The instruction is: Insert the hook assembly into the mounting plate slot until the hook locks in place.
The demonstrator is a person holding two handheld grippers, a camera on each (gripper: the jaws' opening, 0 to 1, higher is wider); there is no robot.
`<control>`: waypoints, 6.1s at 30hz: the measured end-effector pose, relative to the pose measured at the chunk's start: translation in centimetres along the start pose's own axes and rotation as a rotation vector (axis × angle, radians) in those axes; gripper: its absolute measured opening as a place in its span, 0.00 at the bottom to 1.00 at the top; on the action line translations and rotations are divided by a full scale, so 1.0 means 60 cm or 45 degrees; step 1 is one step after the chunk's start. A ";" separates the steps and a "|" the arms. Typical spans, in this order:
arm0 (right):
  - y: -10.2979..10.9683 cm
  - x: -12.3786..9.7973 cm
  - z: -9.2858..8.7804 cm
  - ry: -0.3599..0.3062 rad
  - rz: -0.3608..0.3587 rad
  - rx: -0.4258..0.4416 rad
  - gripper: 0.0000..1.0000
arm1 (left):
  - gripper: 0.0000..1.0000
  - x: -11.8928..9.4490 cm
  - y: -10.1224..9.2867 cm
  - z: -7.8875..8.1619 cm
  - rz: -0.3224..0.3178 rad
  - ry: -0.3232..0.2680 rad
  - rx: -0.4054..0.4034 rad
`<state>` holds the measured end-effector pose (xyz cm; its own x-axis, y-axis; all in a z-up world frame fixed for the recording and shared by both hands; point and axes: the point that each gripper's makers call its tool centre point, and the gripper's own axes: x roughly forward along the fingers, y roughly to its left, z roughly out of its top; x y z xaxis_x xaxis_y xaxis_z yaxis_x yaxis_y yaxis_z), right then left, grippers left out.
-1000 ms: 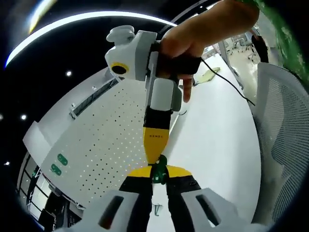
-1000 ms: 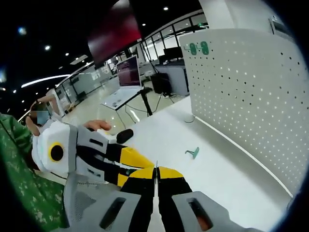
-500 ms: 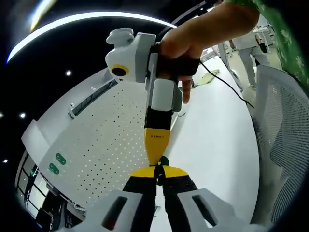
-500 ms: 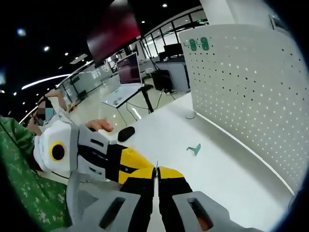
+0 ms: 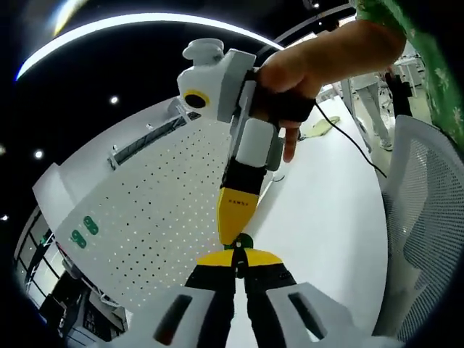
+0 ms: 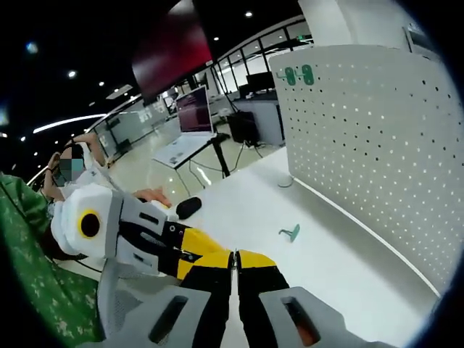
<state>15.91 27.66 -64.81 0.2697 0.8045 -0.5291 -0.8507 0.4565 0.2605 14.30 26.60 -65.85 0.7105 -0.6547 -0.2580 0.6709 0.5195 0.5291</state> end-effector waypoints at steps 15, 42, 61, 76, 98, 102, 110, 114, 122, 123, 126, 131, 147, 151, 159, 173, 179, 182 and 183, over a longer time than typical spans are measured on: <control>-0.017 -0.023 0.036 -0.144 -0.096 -0.077 0.10 | 0.03 -0.003 0.021 0.004 0.035 -0.050 -0.187; -0.061 -0.118 0.082 -0.416 -0.349 -0.154 0.30 | 0.03 -0.009 0.049 0.008 0.088 -0.127 -0.502; -0.065 -0.188 0.077 -0.535 -0.498 -0.191 0.42 | 0.03 -0.016 0.063 0.013 0.126 -0.138 -0.577; -0.041 -0.230 0.079 -0.632 -0.549 -0.224 0.50 | 0.03 -0.023 0.104 0.026 0.208 -0.172 -0.638; -0.051 -0.246 0.060 -0.620 -0.462 -0.216 0.60 | 0.03 -0.016 0.145 0.039 0.261 -0.192 -0.690; -0.060 -0.254 0.062 -0.630 -0.450 -0.219 0.63 | 0.03 -0.012 0.160 0.041 0.275 -0.194 -0.687; -0.063 -0.257 0.062 -0.622 -0.377 -0.225 0.63 | 0.03 0.001 0.201 0.048 0.313 -0.205 -0.677; -0.068 -0.262 0.064 -0.628 -0.358 -0.221 0.65 | 0.03 0.010 0.234 0.055 0.342 -0.214 -0.666; -0.073 -0.270 0.075 -0.644 -0.331 -0.223 0.68 | 0.03 0.026 0.298 0.071 0.410 -0.259 -0.687; -0.075 -0.271 0.076 -0.641 -0.330 -0.224 0.68 | 0.03 0.028 0.307 0.075 0.422 -0.274 -0.693; -0.078 -0.274 0.078 -0.642 -0.327 -0.222 0.68 | 0.03 0.034 0.326 0.082 0.446 -0.292 -0.701; -0.083 -0.280 0.083 -0.651 -0.326 -0.219 0.68 | 0.03 0.044 0.351 0.088 0.489 -0.313 -0.710; -0.101 -0.288 0.095 -0.667 -0.338 -0.214 0.69 | 0.03 0.074 0.408 0.085 0.649 -0.333 -0.754; -0.106 -0.289 0.096 -0.669 -0.340 -0.214 0.69 | 0.03 0.087 0.421 0.084 0.681 -0.328 -0.750; -0.114 -0.298 0.101 -0.677 -0.347 -0.218 0.69 | 0.03 0.111 0.452 0.078 0.738 -0.334 -0.757; -0.123 -0.303 0.103 -0.680 -0.354 -0.227 0.70 | 0.03 0.132 0.470 0.055 0.838 -0.313 -0.786; -0.127 -0.302 0.101 -0.672 -0.356 -0.226 0.70 | 0.03 0.140 0.481 0.052 0.855 -0.313 -0.785; -0.128 -0.304 0.102 -0.673 -0.359 -0.228 0.70 | 0.03 0.148 0.488 0.048 0.859 -0.312 -0.796; -0.128 -0.306 0.104 -0.676 -0.361 -0.230 0.70 | 0.03 0.151 0.491 0.047 0.859 -0.313 -0.797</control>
<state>20.32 11.73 -52.06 0.6440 0.7616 -0.0722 -0.7635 0.6458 0.0036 39.92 34.43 -50.35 0.9727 -0.1692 0.1587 0.1781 0.9831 -0.0431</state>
